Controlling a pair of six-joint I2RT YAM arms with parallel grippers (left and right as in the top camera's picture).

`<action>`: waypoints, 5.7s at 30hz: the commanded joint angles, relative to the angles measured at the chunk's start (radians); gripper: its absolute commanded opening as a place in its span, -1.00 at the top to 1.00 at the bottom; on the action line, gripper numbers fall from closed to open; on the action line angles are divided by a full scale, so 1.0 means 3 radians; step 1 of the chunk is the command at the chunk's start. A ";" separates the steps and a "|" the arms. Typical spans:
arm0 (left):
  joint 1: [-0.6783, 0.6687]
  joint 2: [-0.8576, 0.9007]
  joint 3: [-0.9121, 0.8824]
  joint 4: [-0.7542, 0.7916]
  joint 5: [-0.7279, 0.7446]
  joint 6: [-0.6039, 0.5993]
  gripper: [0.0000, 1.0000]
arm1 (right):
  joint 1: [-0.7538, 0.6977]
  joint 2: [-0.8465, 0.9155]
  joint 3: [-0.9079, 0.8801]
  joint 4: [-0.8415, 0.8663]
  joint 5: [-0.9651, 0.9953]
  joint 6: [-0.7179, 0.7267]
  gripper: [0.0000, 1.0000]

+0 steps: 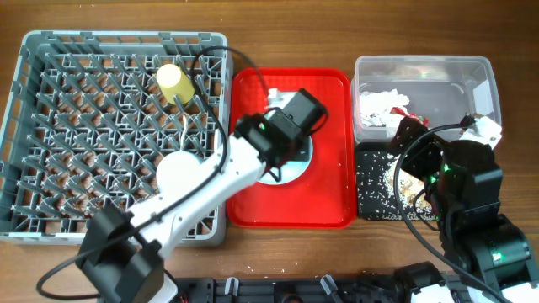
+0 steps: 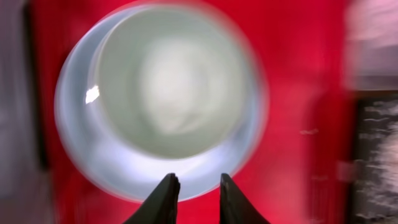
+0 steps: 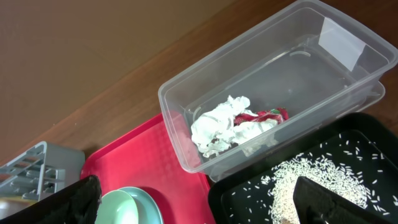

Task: Sort waste into correct bins and load items into the dishwasher rack
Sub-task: 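Carry the second light-blue bowl into the rack beside the yellow cup, then release the bowl in the rack and withdraw the left gripper, then grasp the edge of the light-blue plate on the red tray with the left gripper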

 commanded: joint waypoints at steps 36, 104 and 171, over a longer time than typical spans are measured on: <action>0.3109 0.0526 0.0847 -0.1695 0.4664 0.2347 0.92 | -0.0008 -0.0014 0.0043 0.0014 0.0055 0.0018 -0.99; 0.2436 0.0046 0.0708 -0.1518 0.0846 0.0683 0.43 | -0.0008 -0.0015 0.0043 0.0014 0.0055 0.0019 -0.99; -0.0239 0.1354 0.0593 0.0057 0.0219 0.0408 0.27 | -0.0008 -0.0014 0.0043 0.0014 0.0055 0.0019 -1.00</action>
